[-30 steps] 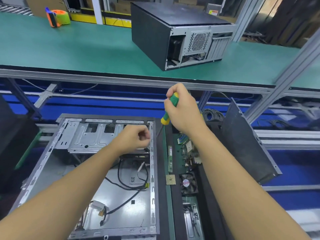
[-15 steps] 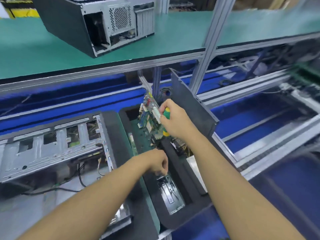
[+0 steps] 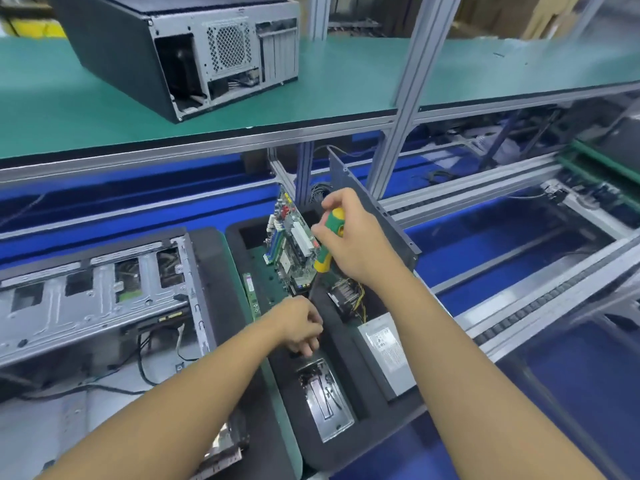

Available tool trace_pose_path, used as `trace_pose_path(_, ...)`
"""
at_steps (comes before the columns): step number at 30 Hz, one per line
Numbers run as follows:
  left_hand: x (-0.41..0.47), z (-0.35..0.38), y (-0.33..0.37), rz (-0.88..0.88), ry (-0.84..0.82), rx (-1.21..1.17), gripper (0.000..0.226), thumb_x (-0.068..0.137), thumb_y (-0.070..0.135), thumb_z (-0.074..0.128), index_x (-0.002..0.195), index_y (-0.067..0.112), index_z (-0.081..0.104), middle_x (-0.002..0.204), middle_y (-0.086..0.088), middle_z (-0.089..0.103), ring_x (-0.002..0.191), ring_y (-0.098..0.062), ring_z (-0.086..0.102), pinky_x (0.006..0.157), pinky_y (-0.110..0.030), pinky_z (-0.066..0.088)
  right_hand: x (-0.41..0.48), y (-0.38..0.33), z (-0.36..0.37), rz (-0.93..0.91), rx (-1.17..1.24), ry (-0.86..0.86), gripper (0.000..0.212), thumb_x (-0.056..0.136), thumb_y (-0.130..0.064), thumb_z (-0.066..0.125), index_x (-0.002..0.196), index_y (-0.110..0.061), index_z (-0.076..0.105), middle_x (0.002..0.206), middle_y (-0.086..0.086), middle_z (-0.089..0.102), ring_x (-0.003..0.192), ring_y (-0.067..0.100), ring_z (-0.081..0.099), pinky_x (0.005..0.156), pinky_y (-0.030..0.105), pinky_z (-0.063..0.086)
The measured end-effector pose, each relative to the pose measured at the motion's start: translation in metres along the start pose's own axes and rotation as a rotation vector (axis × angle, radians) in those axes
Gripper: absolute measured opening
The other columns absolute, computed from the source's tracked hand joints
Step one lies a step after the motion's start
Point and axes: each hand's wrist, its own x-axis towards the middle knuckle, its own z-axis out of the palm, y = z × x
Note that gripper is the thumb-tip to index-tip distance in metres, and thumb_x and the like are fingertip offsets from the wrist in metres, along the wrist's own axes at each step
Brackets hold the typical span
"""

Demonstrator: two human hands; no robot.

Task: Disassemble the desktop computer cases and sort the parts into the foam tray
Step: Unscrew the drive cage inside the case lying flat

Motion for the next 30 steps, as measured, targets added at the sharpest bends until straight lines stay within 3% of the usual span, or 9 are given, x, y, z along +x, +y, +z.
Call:
trace_pose_path(2, -0.014, -0.03, -0.007, -0.004, 0.182, -0.077, 0.021, 0.095, 0.022, 0.053, 0.094, 0.007, 0.068, 0.054, 0.0, 0.068, 0.036, -0.01, 0.056, 0.04, -0.016, 0.042, 0.011, -0.021, 0.009, -0.059, 0.087, 0.059, 0.026, 0.094, -0.031, 0.067, 0.107, -0.032, 0.045, 0.096, -0.01, 0.065, 0.079, 0.002, 0.059, 0.062, 0.013, 0.043)
trace_pose_path(4, -0.032, -0.059, -0.02, -0.019, 0.375, -0.145, 0.021, 0.094, 0.03, 0.055, 0.086, 0.016, 0.068, 0.046, 0.002, 0.063, 0.032, -0.011, 0.051, 0.037, -0.015, 0.037, 0.022, -0.046, 0.023, -0.122, 0.195, 0.158, 0.023, 0.093, -0.031, 0.069, 0.104, -0.028, 0.05, 0.088, -0.009, 0.065, 0.074, 0.003, 0.06, 0.062, 0.011, 0.044)
trace_pose_path(7, -0.066, -0.086, -0.05, 0.015, 0.599, -0.275, 0.017, 0.095, 0.022, 0.053, 0.089, 0.031, 0.065, 0.066, 0.002, 0.071, 0.048, -0.002, 0.057, 0.052, -0.021, 0.046, 0.036, -0.08, 0.052, -0.169, 0.328, 0.203, 0.017, 0.095, -0.033, 0.065, 0.101, -0.028, 0.05, 0.087, -0.005, 0.068, 0.078, 0.013, 0.066, 0.067, 0.024, 0.051)
trace_pose_path(12, -0.12, -0.116, -0.113, 0.045, 0.939, -0.525, 0.031, 0.095, 0.004, 0.053, 0.102, 0.032, 0.066, 0.092, 0.007, 0.071, 0.083, -0.014, 0.064, 0.068, -0.028, 0.053, 0.047, -0.123, 0.116, -0.247, 0.373, 0.104, 0.014, 0.098, -0.04, 0.056, 0.098, -0.034, 0.044, 0.089, 0.011, 0.07, 0.084, 0.023, 0.07, 0.068, 0.031, 0.051)
trace_pose_path(16, -0.157, -0.132, -0.157, 0.116, 0.917, -0.485, 0.039, 0.089, -0.004, 0.061, 0.111, 0.027, 0.069, 0.102, 0.008, 0.073, 0.087, -0.004, 0.064, 0.071, -0.011, 0.048, 0.055, -0.152, 0.162, -0.252, 0.348, -0.011, 0.015, 0.1, -0.039, 0.055, 0.101, -0.032, 0.042, 0.09, 0.009, 0.068, 0.083, 0.024, 0.068, 0.073, 0.048, 0.054)
trace_pose_path(19, -0.17, -0.139, -0.181, 0.115, 0.909, -0.407, 0.029, 0.091, 0.009, 0.07, 0.11, 0.031, 0.07, 0.097, 0.019, 0.071, 0.084, 0.01, 0.061, 0.071, -0.004, 0.043, 0.061, -0.166, 0.188, -0.24, 0.312, -0.108, 0.016, 0.101, -0.036, 0.055, 0.103, -0.029, 0.041, 0.091, 0.009, 0.066, 0.081, 0.024, 0.067, 0.071, 0.055, 0.055)
trace_pose_path(24, -0.164, -0.151, -0.212, 0.012, 0.909, -0.353, 0.022, 0.09, 0.021, 0.074, 0.112, 0.024, 0.076, 0.1, 0.019, 0.074, 0.094, 0.006, 0.066, 0.089, -0.017, 0.05, 0.067, -0.177, 0.216, -0.23, 0.227, -0.227, 0.015, 0.102, -0.034, 0.054, 0.106, -0.026, 0.041, 0.096, 0.007, 0.064, 0.089, 0.027, 0.064, 0.077, 0.055, 0.054)
trace_pose_path(27, -0.158, -0.152, -0.222, 0.0, 0.908, -0.335, 0.021, 0.09, 0.023, 0.074, 0.111, 0.025, 0.077, 0.093, 0.024, 0.073, 0.091, 0.009, 0.065, 0.086, -0.017, 0.05, 0.072, -0.178, 0.225, -0.234, 0.197, -0.253, 0.015, 0.102, -0.034, 0.053, 0.106, -0.025, 0.041, 0.096, 0.007, 0.064, 0.087, 0.027, 0.062, 0.078, 0.053, 0.053)
trace_pose_path(30, -0.154, -0.149, -0.229, 0.004, 0.914, -0.34, 0.021, 0.09, 0.023, 0.075, 0.111, 0.024, 0.077, 0.087, 0.028, 0.069, 0.087, 0.014, 0.063, 0.077, -0.005, 0.045, 0.075, -0.177, 0.23, -0.235, 0.166, -0.286, 0.015, 0.103, -0.035, 0.053, 0.105, -0.027, 0.041, 0.096, 0.004, 0.063, 0.087, 0.024, 0.063, 0.076, 0.048, 0.054)
